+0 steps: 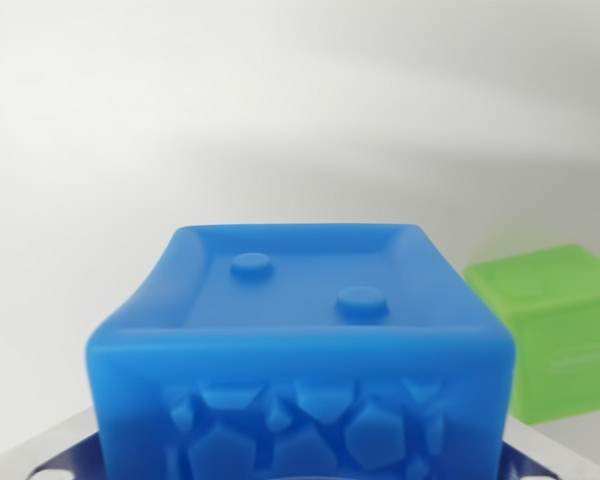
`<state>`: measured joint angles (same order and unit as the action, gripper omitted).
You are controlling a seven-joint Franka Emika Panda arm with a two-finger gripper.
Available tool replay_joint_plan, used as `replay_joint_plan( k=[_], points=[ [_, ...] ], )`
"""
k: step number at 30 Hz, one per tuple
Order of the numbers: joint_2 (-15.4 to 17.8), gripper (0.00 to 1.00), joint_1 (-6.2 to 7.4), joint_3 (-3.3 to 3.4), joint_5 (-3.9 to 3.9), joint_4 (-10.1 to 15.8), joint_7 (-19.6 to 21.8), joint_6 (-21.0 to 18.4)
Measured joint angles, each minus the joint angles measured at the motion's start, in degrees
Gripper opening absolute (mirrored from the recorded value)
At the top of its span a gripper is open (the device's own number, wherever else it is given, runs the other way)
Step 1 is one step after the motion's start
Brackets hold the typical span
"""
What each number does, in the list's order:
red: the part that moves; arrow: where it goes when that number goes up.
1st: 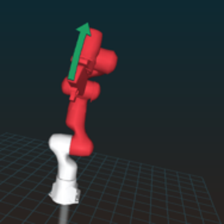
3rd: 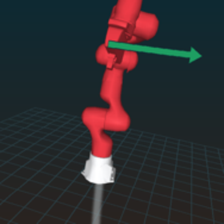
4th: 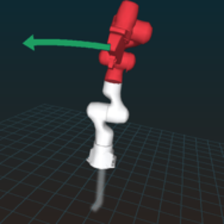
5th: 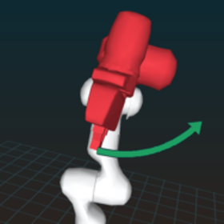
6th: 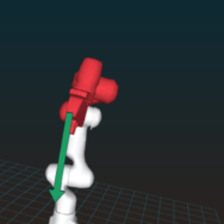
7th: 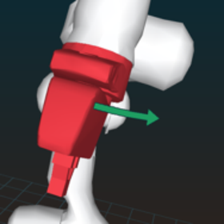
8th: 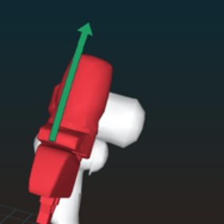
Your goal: Stack cube
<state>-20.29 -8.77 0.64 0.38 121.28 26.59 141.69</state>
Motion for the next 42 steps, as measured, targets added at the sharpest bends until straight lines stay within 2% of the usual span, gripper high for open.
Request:
replay_joint_plan(
  k=[42],
  points=[
    [1.84,0.00,-7.15,0.43,0.02,-1.17,-17.26,-3.03]
  ],
)
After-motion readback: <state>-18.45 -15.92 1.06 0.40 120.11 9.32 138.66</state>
